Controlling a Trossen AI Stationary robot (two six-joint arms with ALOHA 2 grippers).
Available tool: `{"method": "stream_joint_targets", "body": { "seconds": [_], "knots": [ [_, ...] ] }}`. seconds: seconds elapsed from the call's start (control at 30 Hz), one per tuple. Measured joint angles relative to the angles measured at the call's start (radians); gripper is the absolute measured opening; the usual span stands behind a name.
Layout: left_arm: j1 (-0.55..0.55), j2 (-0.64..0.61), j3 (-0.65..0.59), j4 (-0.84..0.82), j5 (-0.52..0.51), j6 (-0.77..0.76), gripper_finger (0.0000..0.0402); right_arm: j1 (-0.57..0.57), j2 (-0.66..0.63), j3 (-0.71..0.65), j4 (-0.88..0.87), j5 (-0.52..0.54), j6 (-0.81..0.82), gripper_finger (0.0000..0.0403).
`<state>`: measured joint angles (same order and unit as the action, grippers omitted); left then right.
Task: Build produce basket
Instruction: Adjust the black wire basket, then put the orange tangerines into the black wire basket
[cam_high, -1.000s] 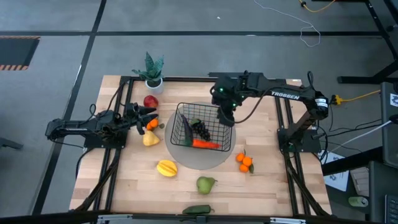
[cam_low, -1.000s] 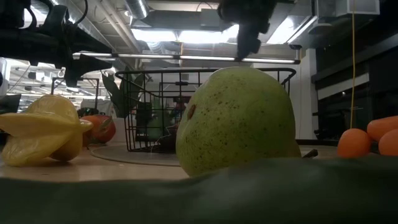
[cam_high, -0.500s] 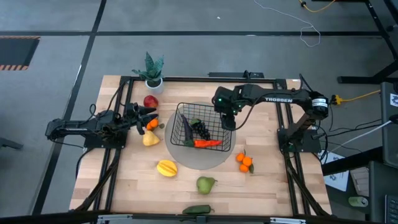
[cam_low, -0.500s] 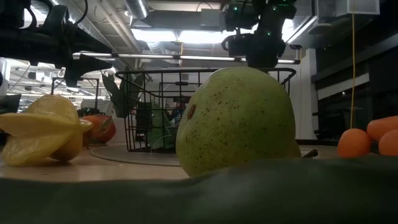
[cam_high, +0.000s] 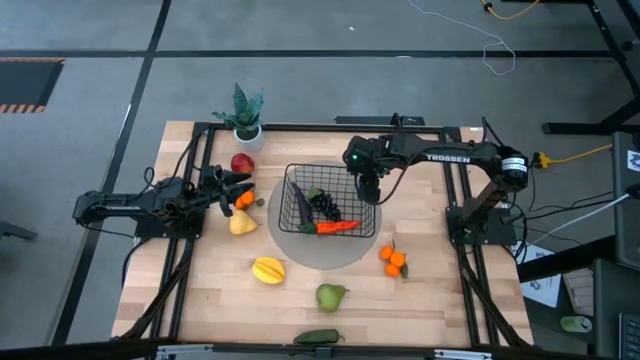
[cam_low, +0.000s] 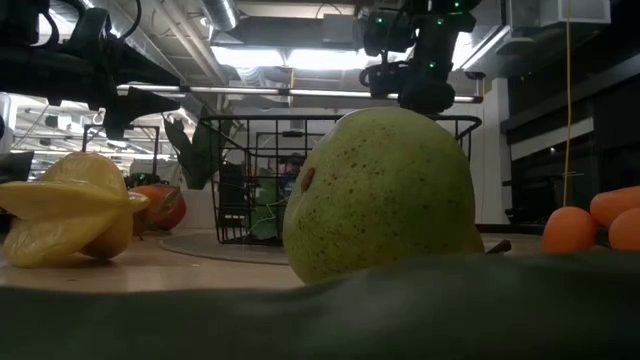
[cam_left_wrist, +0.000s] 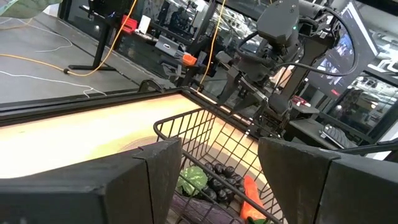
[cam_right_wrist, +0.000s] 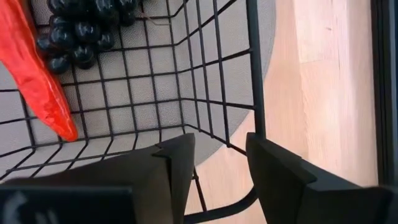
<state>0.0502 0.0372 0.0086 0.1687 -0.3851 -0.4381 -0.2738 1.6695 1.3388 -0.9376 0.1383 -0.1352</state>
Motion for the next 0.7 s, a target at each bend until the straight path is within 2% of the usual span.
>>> {"method": "stream_joint_targets", "body": {
  "seconds": [0.23, 0.33, 0.47, 0.57, 0.7],
  "knots": [
    [0.0, 0.0, 0.0, 0.0, 0.0, 0.002, 0.0202, 0.019, 0.0, 0.157, -0.177, 0.003, 0.037, 0.0152],
    [0.0, 0.0, 0.0, 0.0, 0.0, 0.001, 0.0202, 0.038, 0.0, 0.263, -0.305, -0.009, 0.157, 0.0152],
    [0.0, 0.0, 0.0, 0.0, 0.0, 0.001, 0.0202, 0.082, -0.002, 0.358, -0.525, -0.103, 0.333, 0.0152],
    [0.0, 0.0, 0.0, 0.0, 0.0, 0.003, 0.0202, 0.142, -0.02, 0.362, -0.623, -0.114, 0.422, 0.0152],
    [0.0, 0.0, 0.0, 0.0, 0.0, 0.003, 0.0202, 0.263, -0.064, 0.279, -0.628, -0.113, 0.582, 0.0152]
  ]
}}
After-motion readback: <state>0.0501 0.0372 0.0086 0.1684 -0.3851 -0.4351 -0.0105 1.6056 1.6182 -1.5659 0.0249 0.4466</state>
